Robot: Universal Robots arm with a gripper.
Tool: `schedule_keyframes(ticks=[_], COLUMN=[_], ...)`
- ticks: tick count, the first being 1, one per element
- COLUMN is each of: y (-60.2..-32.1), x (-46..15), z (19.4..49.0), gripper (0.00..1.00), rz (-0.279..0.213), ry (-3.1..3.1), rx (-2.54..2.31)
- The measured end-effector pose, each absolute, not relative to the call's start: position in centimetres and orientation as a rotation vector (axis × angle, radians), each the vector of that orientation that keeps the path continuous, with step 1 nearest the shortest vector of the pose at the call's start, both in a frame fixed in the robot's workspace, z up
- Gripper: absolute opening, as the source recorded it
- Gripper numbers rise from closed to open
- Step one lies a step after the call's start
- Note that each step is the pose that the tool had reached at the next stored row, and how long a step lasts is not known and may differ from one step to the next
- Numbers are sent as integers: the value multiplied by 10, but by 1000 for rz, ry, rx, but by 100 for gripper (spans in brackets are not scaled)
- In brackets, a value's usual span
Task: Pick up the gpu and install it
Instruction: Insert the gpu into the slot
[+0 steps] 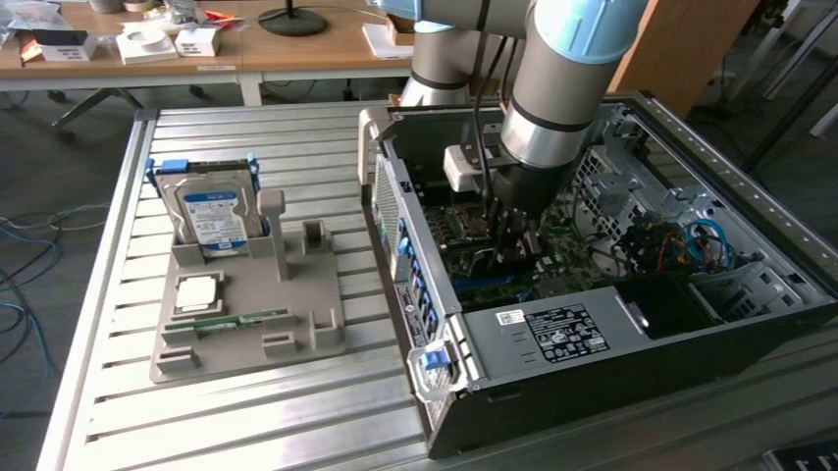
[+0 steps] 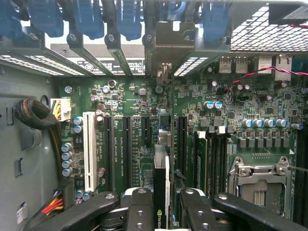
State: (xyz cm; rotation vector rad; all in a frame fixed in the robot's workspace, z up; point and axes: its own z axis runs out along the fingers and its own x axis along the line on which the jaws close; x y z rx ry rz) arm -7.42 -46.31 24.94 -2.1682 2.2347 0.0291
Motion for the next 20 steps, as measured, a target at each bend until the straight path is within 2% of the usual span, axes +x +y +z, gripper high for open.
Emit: schedule_keyframes(ticks=[20], y=[-463], x=[-75], z=[247], gripper=[26], rz=[29], ry=[2235], rx=[-2168])
